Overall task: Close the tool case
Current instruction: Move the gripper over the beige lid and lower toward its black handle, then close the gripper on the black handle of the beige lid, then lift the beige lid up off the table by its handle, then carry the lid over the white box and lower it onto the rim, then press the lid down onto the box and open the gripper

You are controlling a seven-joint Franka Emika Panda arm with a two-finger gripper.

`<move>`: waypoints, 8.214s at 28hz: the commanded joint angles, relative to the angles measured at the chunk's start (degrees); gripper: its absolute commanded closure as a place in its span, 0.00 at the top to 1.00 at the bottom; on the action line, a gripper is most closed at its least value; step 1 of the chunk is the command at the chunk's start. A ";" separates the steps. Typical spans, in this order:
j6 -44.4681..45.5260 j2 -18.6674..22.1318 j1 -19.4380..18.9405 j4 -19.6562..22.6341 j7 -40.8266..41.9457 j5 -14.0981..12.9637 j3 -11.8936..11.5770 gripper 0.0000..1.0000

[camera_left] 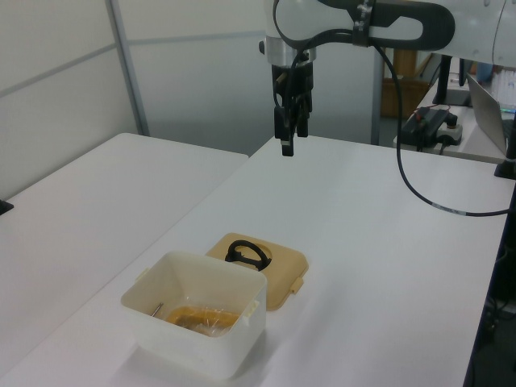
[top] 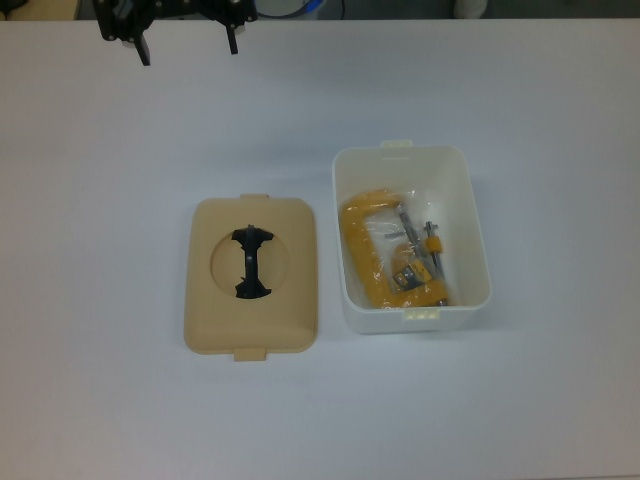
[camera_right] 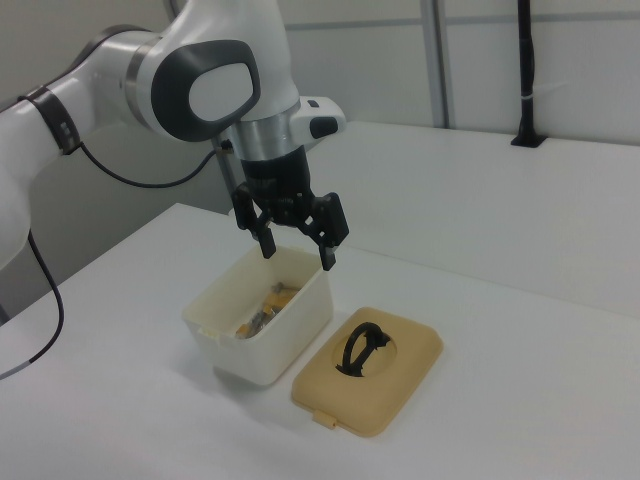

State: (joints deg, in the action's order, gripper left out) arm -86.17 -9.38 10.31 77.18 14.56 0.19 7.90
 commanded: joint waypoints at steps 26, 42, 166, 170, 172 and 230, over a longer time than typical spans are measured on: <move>-16.56 -8.37 -3.89 6.75 -9.46 1.22 -0.25 1.00; -25.27 -16.02 -5.91 7.10 -16.14 6.93 -0.25 1.00; -10.77 -10.75 -22.26 -0.46 -26.51 5.18 -0.16 0.00; -11.74 -10.84 -22.53 -0.46 -27.04 5.18 -0.16 0.00; -11.91 -11.19 -22.53 -0.54 -27.13 5.18 -0.16 0.00; -13.76 -13.47 -25.43 -2.48 -31.88 7.55 -0.34 1.00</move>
State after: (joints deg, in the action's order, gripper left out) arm -102.87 -23.43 -14.50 75.53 -16.30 6.80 8.22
